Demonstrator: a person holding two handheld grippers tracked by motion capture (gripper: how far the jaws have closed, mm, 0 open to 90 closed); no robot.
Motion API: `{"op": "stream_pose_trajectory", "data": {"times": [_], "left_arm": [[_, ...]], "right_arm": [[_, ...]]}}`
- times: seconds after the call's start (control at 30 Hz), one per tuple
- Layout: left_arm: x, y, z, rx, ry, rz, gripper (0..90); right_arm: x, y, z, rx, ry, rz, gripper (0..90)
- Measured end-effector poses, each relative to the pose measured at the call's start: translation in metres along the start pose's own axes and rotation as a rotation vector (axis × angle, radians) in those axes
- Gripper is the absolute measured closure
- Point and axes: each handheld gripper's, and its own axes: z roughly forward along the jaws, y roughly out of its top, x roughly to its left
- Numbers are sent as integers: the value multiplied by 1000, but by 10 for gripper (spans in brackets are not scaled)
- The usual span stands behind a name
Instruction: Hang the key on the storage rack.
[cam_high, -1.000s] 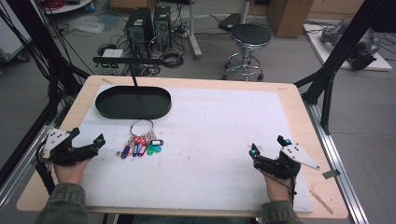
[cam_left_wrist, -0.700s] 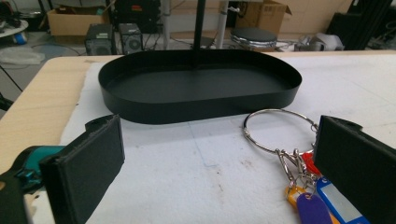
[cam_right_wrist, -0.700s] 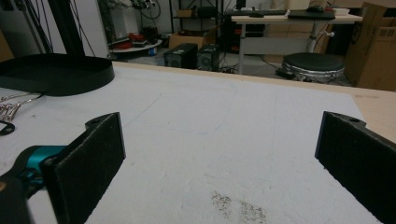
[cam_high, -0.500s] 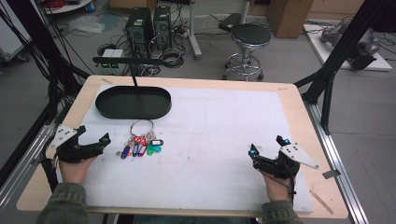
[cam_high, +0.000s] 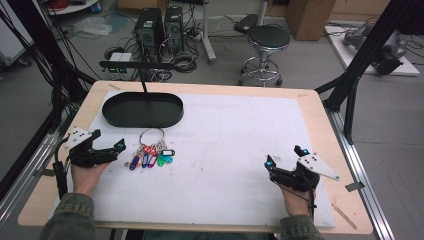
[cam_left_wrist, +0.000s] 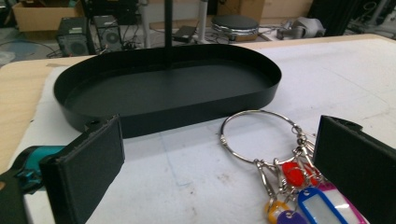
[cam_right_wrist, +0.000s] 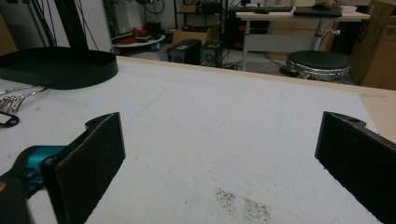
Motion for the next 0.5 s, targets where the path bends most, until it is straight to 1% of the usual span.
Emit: {"op": "stream_pose_trajectory", "data": {"times": [0.03, 0.13, 0.23, 0.3, 0.4, 0.5], "left_arm": [[-1, 1, 2, 5, -5, 3, 27], [-5, 3, 6, 25, -23, 14, 27], [-7, 4, 9, 41, -34, 12, 27], [-8, 8, 11, 61, -40, 6, 26], [-11, 12, 14, 56, -49, 12, 27], [-14, 14, 19, 69, -64, 16, 26]], "right_arm": [[1, 0, 0, 4, 1, 6, 5], [1, 0, 0, 6, 1, 3, 5], [1, 0, 0, 6, 1, 2, 5], [1, 0, 0, 7, 1, -2, 5], [1, 0, 0, 11, 4, -2, 5], [1, -1, 1, 12, 5, -11, 5]]}}
